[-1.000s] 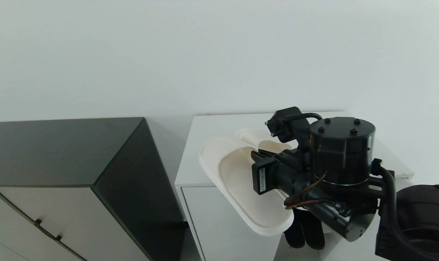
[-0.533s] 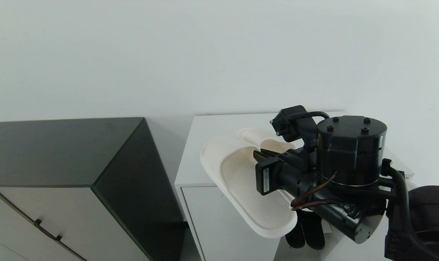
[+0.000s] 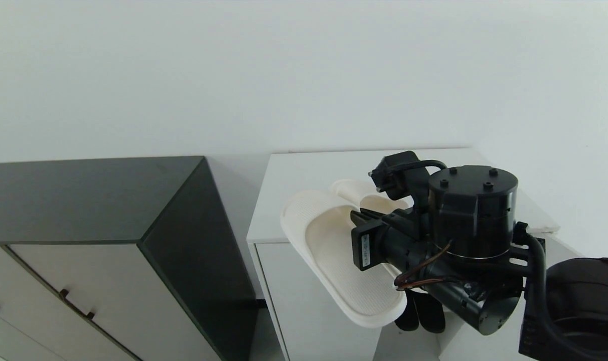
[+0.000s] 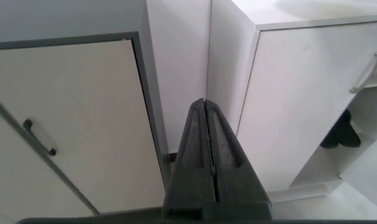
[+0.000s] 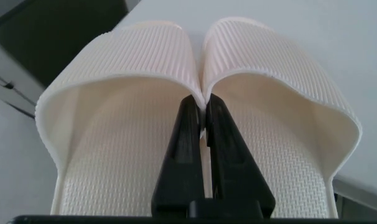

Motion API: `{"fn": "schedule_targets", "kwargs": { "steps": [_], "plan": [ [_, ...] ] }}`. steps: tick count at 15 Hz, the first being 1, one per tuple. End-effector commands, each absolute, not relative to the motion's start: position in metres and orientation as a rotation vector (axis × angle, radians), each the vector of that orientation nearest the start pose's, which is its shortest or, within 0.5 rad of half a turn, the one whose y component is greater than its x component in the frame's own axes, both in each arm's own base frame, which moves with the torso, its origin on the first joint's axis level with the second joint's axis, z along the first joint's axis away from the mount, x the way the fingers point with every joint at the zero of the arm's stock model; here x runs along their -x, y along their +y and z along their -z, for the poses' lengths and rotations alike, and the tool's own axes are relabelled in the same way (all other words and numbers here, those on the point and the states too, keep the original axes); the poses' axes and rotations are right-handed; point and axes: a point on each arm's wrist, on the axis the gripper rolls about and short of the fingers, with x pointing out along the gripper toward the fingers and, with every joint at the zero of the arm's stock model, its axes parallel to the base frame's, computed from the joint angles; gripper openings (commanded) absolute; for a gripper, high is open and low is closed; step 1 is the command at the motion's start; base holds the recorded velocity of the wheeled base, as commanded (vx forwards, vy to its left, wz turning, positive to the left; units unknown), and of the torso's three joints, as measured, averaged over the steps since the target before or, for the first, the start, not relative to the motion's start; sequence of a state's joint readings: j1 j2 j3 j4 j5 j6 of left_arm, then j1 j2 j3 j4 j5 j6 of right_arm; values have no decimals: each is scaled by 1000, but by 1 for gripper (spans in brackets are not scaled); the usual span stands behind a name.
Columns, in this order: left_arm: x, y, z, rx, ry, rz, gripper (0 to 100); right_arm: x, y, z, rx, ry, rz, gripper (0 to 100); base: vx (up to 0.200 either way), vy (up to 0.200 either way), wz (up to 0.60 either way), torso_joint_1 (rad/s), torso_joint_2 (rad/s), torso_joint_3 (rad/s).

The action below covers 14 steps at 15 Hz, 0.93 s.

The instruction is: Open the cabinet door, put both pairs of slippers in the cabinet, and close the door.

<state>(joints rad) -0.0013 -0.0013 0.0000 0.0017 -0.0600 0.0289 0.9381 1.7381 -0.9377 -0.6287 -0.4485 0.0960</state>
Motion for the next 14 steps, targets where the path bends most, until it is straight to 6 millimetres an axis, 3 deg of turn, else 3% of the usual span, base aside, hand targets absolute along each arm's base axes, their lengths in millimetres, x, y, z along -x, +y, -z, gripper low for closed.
{"fn": "schedule_targets", "kwargs": {
  "steps": [1, 5, 14],
  "plan": [
    [23, -1, -75, -29, 2, 61, 0, -201, 258, -202, 24, 166, -480, 0, -200, 0, 0, -12, 2, 2],
    [23, -1, -75, -29, 1, 61, 0, -202, 258, -200, 27, 170, -478, 0, -200, 0, 0, 1, 1, 5],
    [23, -1, -75, -29, 1, 61, 0, -202, 258, -199, 30, 173, -477, 0, 0, 0, 0, 0, 0, 0]
  ]
}}
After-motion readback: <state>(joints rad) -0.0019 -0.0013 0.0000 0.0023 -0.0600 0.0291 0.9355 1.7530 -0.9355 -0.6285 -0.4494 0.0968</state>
